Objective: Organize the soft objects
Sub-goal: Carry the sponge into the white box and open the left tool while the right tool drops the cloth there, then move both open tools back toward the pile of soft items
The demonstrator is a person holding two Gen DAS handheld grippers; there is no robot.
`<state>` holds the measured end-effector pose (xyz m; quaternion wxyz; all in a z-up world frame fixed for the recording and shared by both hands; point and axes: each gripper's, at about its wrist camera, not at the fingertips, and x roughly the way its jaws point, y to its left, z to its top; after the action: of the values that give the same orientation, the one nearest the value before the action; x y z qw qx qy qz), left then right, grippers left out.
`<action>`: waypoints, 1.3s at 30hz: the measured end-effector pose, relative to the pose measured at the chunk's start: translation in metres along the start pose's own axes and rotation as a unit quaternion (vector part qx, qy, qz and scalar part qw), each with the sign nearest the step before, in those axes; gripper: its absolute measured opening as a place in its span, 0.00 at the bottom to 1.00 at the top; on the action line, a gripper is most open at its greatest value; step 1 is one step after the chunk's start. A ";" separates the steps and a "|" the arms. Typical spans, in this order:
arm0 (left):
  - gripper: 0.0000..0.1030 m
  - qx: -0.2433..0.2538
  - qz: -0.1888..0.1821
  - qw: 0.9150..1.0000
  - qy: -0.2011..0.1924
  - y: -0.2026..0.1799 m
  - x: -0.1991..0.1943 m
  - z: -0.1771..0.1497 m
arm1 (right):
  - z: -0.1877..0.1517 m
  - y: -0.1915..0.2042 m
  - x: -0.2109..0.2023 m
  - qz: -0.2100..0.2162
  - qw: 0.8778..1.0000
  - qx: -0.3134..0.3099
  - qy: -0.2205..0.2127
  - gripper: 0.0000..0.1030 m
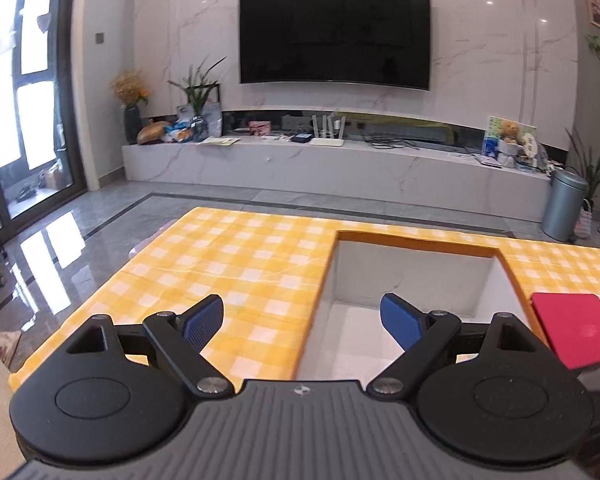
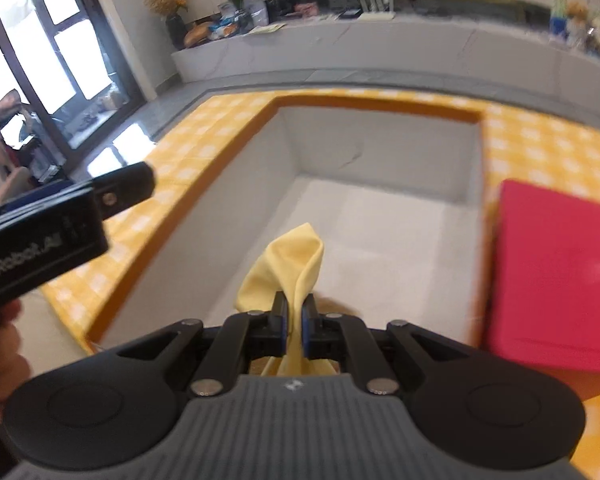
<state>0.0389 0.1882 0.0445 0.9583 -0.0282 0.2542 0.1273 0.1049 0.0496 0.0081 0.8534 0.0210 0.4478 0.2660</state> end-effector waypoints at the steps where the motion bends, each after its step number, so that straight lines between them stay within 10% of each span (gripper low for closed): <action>1: 1.00 -0.004 0.002 1.000 0.002 0.002 0.001 0.000 | 0.000 0.006 0.004 0.005 1.000 -0.003 0.004 0.04; 12: 1.00 -0.020 -0.009 1.000 0.016 0.012 0.006 -0.004 | 0.005 0.053 0.039 0.022 0.996 -0.076 0.040 0.12; 16: 1.00 -0.017 -0.010 1.000 0.007 0.010 0.003 -0.004 | 0.009 0.055 0.037 0.035 0.995 -0.091 0.033 0.83; 39: 1.00 -0.026 0.005 0.997 -0.077 -0.003 -0.054 0.019 | -0.004 0.053 -0.018 0.041 0.985 -0.154 -0.070 0.97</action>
<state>0.0040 0.1751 0.0875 0.9734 -0.0424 0.1764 0.1402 0.0699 0.0860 0.0338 0.8639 -0.0741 0.3393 0.3648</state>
